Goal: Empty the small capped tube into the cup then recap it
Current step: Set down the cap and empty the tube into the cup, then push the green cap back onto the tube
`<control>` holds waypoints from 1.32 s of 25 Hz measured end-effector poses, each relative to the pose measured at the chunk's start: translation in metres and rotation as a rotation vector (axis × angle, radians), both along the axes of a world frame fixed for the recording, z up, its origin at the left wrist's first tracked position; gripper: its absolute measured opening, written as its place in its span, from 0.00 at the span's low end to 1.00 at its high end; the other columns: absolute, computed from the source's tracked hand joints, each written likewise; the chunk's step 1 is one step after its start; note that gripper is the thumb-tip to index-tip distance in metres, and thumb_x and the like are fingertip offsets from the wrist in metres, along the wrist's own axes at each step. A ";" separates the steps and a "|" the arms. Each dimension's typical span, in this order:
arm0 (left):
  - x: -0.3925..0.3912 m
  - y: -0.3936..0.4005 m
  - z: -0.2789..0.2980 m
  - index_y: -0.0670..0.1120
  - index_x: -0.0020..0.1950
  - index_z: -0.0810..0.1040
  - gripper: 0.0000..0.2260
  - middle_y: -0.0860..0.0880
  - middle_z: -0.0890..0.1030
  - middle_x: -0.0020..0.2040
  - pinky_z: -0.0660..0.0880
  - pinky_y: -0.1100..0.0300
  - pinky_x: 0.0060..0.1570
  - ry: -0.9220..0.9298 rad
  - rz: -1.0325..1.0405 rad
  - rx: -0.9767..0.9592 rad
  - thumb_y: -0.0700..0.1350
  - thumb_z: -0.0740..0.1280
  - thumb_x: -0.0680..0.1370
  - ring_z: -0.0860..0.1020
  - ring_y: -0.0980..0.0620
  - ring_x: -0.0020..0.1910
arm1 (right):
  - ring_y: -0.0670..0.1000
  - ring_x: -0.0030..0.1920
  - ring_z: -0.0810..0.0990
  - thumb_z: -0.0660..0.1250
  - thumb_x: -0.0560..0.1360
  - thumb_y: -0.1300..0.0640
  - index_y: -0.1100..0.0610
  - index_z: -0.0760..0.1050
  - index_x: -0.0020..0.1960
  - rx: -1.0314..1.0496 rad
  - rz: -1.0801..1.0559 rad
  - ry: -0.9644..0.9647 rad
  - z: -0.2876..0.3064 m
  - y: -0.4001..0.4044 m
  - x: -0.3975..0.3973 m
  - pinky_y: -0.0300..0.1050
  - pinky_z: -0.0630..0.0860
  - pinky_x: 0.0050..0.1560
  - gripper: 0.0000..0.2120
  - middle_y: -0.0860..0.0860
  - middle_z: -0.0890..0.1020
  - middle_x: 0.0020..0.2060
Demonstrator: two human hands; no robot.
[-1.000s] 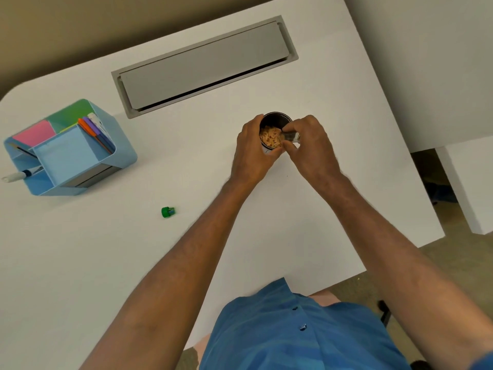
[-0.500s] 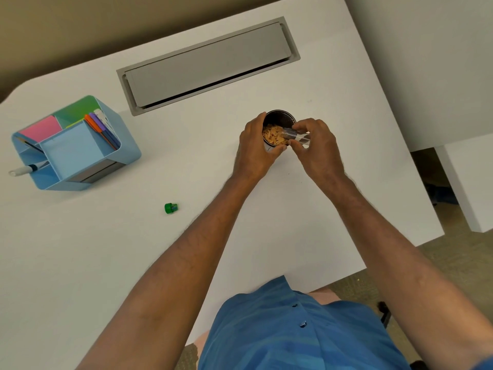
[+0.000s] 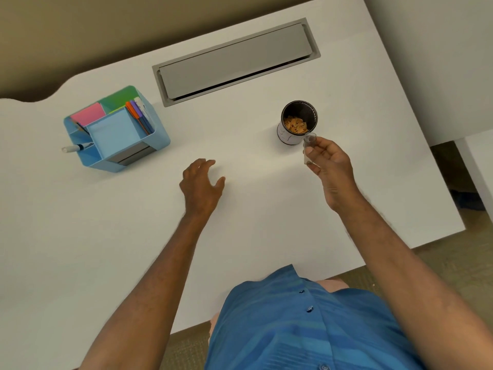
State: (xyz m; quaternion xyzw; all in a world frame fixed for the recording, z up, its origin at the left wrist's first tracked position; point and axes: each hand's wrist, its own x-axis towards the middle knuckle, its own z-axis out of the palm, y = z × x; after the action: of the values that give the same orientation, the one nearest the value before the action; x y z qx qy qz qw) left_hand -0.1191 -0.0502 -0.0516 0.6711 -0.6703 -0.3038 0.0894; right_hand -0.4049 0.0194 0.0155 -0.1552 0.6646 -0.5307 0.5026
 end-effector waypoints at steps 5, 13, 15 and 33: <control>0.041 0.006 -0.016 0.47 0.73 0.74 0.25 0.43 0.71 0.74 0.66 0.53 0.70 0.004 -0.038 0.111 0.43 0.75 0.77 0.67 0.40 0.73 | 0.47 0.53 0.82 0.72 0.78 0.61 0.56 0.81 0.64 0.041 0.012 -0.032 -0.001 0.019 0.035 0.48 0.78 0.62 0.14 0.47 0.86 0.52; 0.060 0.014 -0.023 0.43 0.68 0.77 0.20 0.42 0.72 0.68 0.66 0.63 0.64 0.110 0.006 0.147 0.38 0.74 0.76 0.74 0.43 0.66 | 0.46 0.51 0.82 0.73 0.78 0.59 0.55 0.81 0.63 0.064 0.059 -0.044 -0.002 0.039 0.082 0.43 0.81 0.57 0.14 0.47 0.86 0.50; 0.066 0.017 -0.023 0.42 0.64 0.78 0.16 0.42 0.74 0.65 0.68 0.63 0.61 0.131 0.014 0.142 0.36 0.73 0.77 0.77 0.43 0.63 | 0.45 0.49 0.82 0.73 0.77 0.58 0.53 0.82 0.61 0.072 0.080 -0.049 -0.005 0.045 0.097 0.43 0.81 0.56 0.12 0.45 0.86 0.47; 0.110 0.071 0.053 0.42 0.57 0.86 0.11 0.42 0.88 0.49 0.84 0.55 0.54 0.810 0.183 0.411 0.35 0.76 0.75 0.88 0.47 0.46 | 0.34 0.48 0.78 0.73 0.77 0.62 0.51 0.82 0.62 -0.042 0.610 0.608 0.003 0.061 0.207 0.24 0.72 0.49 0.15 0.47 0.80 0.54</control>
State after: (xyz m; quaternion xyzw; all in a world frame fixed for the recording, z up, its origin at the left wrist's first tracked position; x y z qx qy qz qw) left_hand -0.0089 0.0210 0.0014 0.5585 -0.4455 -0.6589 0.2357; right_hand -0.1977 0.0802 0.0181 -0.5041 0.6952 -0.3012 0.4146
